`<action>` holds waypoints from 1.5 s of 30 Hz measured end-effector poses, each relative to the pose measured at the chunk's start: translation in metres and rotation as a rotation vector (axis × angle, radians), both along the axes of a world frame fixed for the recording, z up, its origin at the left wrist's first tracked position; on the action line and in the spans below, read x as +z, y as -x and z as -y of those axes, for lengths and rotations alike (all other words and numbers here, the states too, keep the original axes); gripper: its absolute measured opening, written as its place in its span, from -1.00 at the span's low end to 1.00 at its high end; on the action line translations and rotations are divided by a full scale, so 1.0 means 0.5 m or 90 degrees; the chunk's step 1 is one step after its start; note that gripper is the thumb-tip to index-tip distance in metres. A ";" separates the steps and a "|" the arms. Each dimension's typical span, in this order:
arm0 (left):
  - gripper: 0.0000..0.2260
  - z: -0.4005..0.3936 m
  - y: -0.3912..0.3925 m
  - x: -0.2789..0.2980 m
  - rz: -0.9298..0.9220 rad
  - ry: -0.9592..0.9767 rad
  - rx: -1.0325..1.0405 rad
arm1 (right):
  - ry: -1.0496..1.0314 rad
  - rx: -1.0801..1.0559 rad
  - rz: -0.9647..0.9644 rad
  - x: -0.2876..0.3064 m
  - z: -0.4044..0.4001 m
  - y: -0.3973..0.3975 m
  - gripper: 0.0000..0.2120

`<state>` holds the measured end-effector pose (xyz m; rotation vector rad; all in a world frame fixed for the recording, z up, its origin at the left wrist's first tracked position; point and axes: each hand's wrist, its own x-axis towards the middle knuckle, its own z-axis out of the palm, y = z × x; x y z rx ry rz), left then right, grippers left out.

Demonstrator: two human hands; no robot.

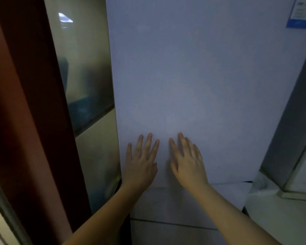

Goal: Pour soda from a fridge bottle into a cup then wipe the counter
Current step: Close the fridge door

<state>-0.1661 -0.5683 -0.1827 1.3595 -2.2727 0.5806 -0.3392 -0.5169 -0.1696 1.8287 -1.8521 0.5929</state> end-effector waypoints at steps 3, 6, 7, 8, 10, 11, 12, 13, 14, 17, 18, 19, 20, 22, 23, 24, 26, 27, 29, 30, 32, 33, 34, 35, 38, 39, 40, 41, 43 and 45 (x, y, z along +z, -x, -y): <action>-0.24 0.021 0.009 0.004 -0.033 0.006 -0.021 | 0.014 0.001 0.013 -0.007 0.023 0.001 -0.41; -0.25 0.039 0.021 0.009 -0.041 -0.013 -0.031 | 0.011 0.004 0.025 -0.004 0.042 0.003 -0.41; -0.24 0.044 0.025 0.010 -0.044 -0.028 -0.028 | 0.008 0.005 0.021 -0.003 0.047 0.004 -0.41; -0.23 0.049 0.029 0.013 -0.049 -0.047 -0.025 | 0.000 0.006 0.016 -0.001 0.052 0.006 -0.41; -0.25 0.060 0.037 0.020 -0.051 -0.074 -0.020 | -0.016 0.006 0.005 0.002 0.065 0.012 -0.40; -0.27 0.067 0.042 0.025 -0.040 -0.091 -0.017 | -0.023 0.007 0.001 0.004 0.073 0.016 -0.39; -0.29 0.074 0.046 0.031 -0.029 -0.115 -0.009 | -0.035 0.007 0.002 0.006 0.081 0.019 -0.37; -0.30 0.080 0.048 0.037 -0.021 -0.139 -0.001 | -0.046 0.008 0.005 0.008 0.089 0.023 -0.34; -0.30 0.085 0.051 0.040 -0.015 -0.159 0.004 | -0.056 0.008 0.008 0.010 0.097 0.025 -0.30; -0.26 0.099 0.056 0.037 -0.013 -0.221 0.001 | -0.072 0.013 0.013 0.015 0.109 0.026 -0.28; -0.25 0.100 0.058 0.034 -0.015 -0.231 -0.001 | -0.074 0.016 0.014 0.014 0.111 0.025 -0.29; -0.25 0.100 0.059 0.032 -0.015 -0.234 -0.001 | -0.076 0.018 0.014 0.012 0.112 0.025 -0.29; -0.25 0.100 0.061 0.032 -0.016 -0.234 0.000 | -0.079 0.020 0.015 0.011 0.112 0.027 -0.29; -0.27 0.099 0.061 0.037 -0.019 -0.235 -0.003 | -0.093 0.021 0.017 0.012 0.111 0.028 -0.29; -0.27 0.098 0.060 0.042 -0.019 -0.238 -0.006 | -0.098 0.024 0.015 0.015 0.109 0.030 -0.30; -0.28 0.097 0.059 0.048 -0.016 -0.241 -0.007 | -0.096 0.031 0.010 0.018 0.107 0.031 -0.30; -0.31 0.093 0.053 0.061 -0.004 -0.235 -0.002 | -0.104 0.049 0.010 0.026 0.102 0.033 -0.32; -0.32 0.091 0.051 0.067 0.002 -0.227 0.001 | -0.107 0.055 0.020 0.031 0.097 0.033 -0.34; -0.35 0.084 0.047 0.079 0.003 -0.208 0.002 | -0.097 0.061 0.038 0.043 0.083 0.034 -0.38; -0.36 0.080 0.046 0.084 0.005 -0.202 0.002 | -0.105 0.060 0.042 0.049 0.076 0.035 -0.39; -0.38 0.068 0.047 0.089 0.017 -0.198 0.002 | -0.122 0.058 0.044 0.056 0.060 0.037 -0.42; -0.39 0.061 0.047 0.091 0.023 -0.199 0.001 | -0.121 0.058 0.046 0.059 0.051 0.038 -0.42; -0.39 0.053 0.048 0.092 0.026 -0.201 0.000 | -0.121 0.054 0.048 0.064 0.040 0.038 -0.43; -0.40 0.047 0.048 0.092 0.026 -0.203 -0.001 | -0.127 0.049 0.048 0.068 0.031 0.038 -0.43; -0.40 0.024 0.041 0.093 0.028 -0.217 -0.002 | -0.137 0.028 0.052 0.080 0.001 0.029 -0.43; -0.39 0.014 0.038 0.094 0.031 -0.223 -0.006 | -0.138 0.021 0.055 0.082 -0.009 0.025 -0.44; -0.39 0.003 0.035 0.095 0.033 -0.229 -0.011 | -0.142 0.013 0.054 0.085 -0.020 0.020 -0.44; -0.38 -0.009 0.032 0.097 0.033 -0.236 -0.016 | -0.148 0.004 0.050 0.087 -0.031 0.015 -0.45; -0.39 -0.032 0.024 0.102 0.037 -0.252 -0.024 | -0.160 -0.010 0.050 0.087 -0.054 0.004 -0.46; -0.40 -0.056 0.013 0.102 0.037 -0.263 -0.029 | -0.171 -0.020 0.058 0.085 -0.081 -0.010 -0.47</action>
